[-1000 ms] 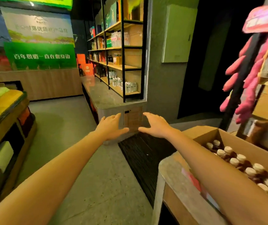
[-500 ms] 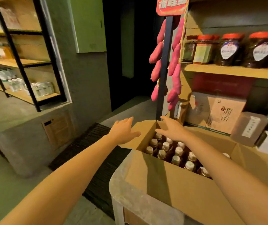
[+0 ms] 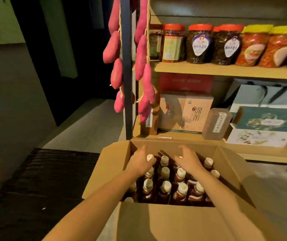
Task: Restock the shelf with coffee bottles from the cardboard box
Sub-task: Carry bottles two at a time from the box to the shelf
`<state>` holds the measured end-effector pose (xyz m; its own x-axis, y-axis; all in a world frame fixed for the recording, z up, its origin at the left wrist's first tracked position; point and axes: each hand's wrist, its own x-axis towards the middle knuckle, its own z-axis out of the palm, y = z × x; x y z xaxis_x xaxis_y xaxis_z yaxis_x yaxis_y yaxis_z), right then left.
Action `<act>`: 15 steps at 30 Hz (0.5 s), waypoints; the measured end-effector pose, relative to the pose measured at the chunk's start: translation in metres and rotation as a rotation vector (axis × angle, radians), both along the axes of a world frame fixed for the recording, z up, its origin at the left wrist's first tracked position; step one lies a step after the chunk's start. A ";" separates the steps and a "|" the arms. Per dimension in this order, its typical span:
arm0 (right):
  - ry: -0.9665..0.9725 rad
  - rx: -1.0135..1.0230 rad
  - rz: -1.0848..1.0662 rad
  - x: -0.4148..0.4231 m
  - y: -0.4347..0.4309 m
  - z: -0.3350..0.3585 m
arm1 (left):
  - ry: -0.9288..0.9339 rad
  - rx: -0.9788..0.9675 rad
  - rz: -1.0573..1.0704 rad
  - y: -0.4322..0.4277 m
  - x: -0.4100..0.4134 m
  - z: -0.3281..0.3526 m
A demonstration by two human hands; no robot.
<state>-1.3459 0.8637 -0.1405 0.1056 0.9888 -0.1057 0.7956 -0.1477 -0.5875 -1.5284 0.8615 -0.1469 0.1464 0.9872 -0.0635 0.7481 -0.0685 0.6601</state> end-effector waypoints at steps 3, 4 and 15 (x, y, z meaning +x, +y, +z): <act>0.014 -0.033 -0.040 0.001 0.011 -0.015 | -0.041 -0.053 0.024 0.021 0.010 -0.022; 0.025 -0.044 -0.045 -0.001 0.014 -0.021 | -0.061 -0.069 0.044 0.027 0.014 -0.029; 0.132 -0.177 -0.085 -0.026 0.059 -0.078 | -0.129 -0.230 0.232 0.072 0.031 -0.087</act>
<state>-1.3717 0.9231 -0.2181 0.1616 0.9416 -0.2954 0.6942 -0.3212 -0.6442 -1.4975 0.9339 -0.2342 -0.0592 0.9571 -0.2835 0.6355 0.2551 0.7287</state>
